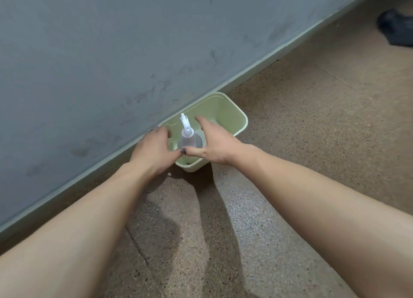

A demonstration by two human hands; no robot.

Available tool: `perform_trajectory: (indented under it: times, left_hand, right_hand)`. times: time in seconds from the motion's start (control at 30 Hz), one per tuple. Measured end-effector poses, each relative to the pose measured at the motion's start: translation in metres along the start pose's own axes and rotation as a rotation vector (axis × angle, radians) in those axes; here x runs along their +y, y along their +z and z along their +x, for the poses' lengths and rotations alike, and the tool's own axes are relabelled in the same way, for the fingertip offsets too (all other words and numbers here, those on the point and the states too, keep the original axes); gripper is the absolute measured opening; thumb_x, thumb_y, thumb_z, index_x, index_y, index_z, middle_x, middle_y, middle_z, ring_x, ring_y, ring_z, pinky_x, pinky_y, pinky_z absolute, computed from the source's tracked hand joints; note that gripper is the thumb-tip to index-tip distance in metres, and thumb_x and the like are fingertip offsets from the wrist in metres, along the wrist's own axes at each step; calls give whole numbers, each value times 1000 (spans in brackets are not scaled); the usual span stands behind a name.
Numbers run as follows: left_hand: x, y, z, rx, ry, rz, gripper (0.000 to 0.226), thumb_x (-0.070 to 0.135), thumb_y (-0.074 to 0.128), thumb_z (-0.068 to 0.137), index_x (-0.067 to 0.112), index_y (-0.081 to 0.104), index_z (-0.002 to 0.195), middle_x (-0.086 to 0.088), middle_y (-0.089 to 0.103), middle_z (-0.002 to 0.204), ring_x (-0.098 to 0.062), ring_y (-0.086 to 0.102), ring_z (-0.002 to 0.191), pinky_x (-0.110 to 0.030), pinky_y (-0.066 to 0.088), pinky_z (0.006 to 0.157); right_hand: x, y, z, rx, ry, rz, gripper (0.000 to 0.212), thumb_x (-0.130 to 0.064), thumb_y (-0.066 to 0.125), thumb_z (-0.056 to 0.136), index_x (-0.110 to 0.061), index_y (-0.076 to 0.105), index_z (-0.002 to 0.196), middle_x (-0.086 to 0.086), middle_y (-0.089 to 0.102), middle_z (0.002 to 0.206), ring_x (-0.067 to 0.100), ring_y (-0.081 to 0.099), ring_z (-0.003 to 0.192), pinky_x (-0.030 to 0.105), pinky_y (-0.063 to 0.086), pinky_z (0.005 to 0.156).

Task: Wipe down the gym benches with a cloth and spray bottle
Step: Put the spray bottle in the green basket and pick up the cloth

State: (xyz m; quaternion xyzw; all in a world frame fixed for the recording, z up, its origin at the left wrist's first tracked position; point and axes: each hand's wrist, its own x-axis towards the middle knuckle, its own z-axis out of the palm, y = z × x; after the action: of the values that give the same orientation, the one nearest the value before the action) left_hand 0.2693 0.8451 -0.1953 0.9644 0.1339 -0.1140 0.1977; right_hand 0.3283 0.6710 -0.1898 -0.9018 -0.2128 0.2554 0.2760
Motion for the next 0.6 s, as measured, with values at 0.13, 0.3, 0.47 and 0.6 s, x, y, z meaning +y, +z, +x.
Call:
perform_trajectory:
  times: [0.13, 0.3, 0.47, 0.6]
  left_hand:
    - [29, -24, -16, -381, -45, 356, 44, 61, 62, 74, 19, 66, 88, -6, 70, 96, -30, 65, 92, -33, 51, 77]
    - [122, -4, -61, -599, 262, 556, 44, 57, 51, 99, 14, 60, 100, -8, 65, 107, -29, 60, 102, -31, 45, 81]
    - [225, 62, -114, -644, 674, 228, 44, 47, 60, 99, 20, 53, 133, -3, 66, 126, -24, 62, 115, -31, 45, 96]
    - [298, 96, -148, -723, 837, 200, 52, 46, 58, 101, 22, 46, 146, -5, 62, 138, -25, 59, 125, -30, 43, 99]
  right_hand:
    - [24, -33, -51, 10, 26, -135, 86, -52, 73, 87, -18, 33, 156, 12, 52, 148, 28, 49, 137, 39, 43, 108]
    - [72, -77, -122, 65, 227, -81, 47, -34, 67, 91, -17, 59, 134, 4, 66, 123, 22, 61, 112, 29, 47, 89]
    - [141, -77, -217, -184, 488, -44, 25, -24, 69, 91, -15, 69, 114, 8, 74, 105, 21, 71, 86, 28, 54, 66]
    - [181, -77, -317, -284, 643, -33, 22, -31, 67, 92, -23, 69, 112, 3, 72, 101, 18, 69, 82, 31, 56, 76]
